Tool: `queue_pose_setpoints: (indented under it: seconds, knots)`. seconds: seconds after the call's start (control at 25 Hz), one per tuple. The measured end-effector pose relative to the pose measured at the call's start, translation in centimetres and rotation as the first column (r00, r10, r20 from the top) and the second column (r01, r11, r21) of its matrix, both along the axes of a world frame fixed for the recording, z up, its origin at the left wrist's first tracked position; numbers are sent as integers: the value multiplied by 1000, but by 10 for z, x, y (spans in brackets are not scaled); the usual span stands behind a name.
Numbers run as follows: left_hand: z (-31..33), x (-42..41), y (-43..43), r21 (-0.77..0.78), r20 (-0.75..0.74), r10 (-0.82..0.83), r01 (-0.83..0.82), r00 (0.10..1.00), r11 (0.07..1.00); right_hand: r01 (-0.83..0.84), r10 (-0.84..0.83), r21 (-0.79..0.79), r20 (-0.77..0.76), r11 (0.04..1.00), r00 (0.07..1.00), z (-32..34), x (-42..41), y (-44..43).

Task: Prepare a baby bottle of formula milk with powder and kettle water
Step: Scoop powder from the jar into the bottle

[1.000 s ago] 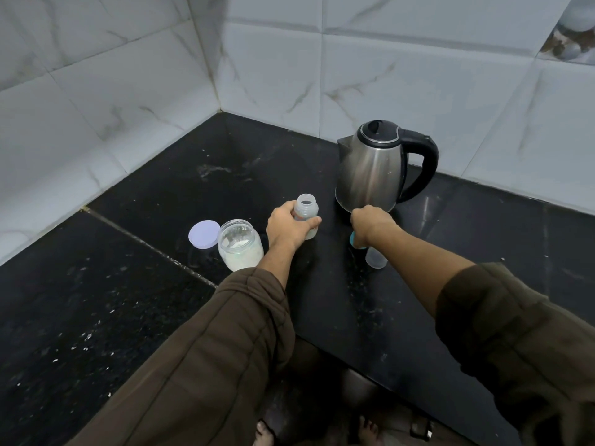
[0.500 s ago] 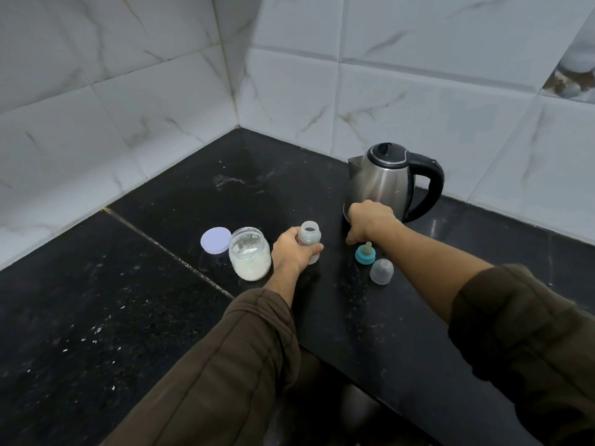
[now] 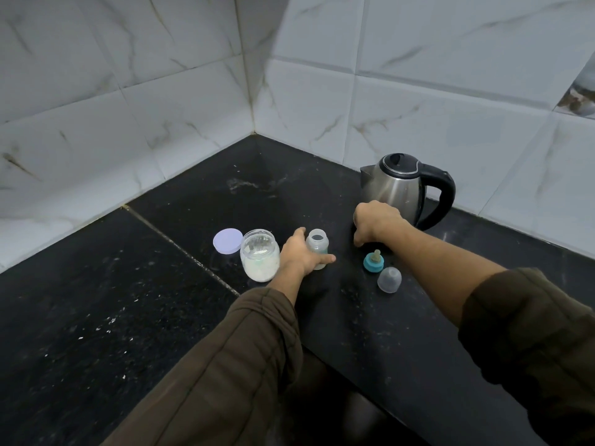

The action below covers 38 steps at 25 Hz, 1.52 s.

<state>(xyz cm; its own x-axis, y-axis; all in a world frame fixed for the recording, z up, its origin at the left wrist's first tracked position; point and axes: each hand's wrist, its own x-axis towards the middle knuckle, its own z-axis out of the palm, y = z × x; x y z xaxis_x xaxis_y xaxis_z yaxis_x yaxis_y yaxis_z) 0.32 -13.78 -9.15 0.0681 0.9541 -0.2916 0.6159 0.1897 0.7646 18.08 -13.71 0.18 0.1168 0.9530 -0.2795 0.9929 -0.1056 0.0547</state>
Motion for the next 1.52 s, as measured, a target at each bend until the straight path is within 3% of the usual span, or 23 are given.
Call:
queue_pose_setpoints:
  seconds: [0.16, 0.24, 0.36, 0.44, 0.6, 0.72, 0.88, 1.0, 1.24, 1.52]
  knots:
    - [51, -6, 18, 129, 35, -71, 66, 997, 990, -28, 41, 156, -82, 987, 996, 29, -11, 14]
    - [83, -18, 31, 294, 70, -38, 15, 997, 956, -30, 72, 253, -162, 967, 984, 42, -22, 26]
    - [121, -57, 50, 493, -13, 75, -59, 997, 868, -66, 184, 355, -310, 932, 933, 57, -55, 38]
    - [124, -93, 59, 434, -77, 75, -34, 994, 900, -134, 270, 360, -359, 923, 893, 59, -86, 43]
    - [86, -144, 56, 63, -92, -83, 89, 992, 994, -304, 332, 136, -318, 943, 888, 49, -140, 51]
    - [60, -163, 51, -74, -74, -176, 171, 982, 982, -369, 335, -87, -266, 926, 904, 34, -166, 58]
    - [41, -172, 50, -242, -145, -379, 339, 914, 909, -387, 355, -227, -167, 894, 920, 19, -184, 60]
    - [27, -167, 46, -240, -200, -460, 413, 865, 879, -360, 345, -313, -106, 879, 933, 7, -193, 57]
    - [11, -162, 36, -37, -163, -371, 370, 914, 928, -341, 395, -336, 104, 878, 913, -9, -201, 50]
    - [2, -158, 24, 121, -89, -260, 270, 961, 955, -374, 402, -276, 52, 886, 914, -5, -198, 50]
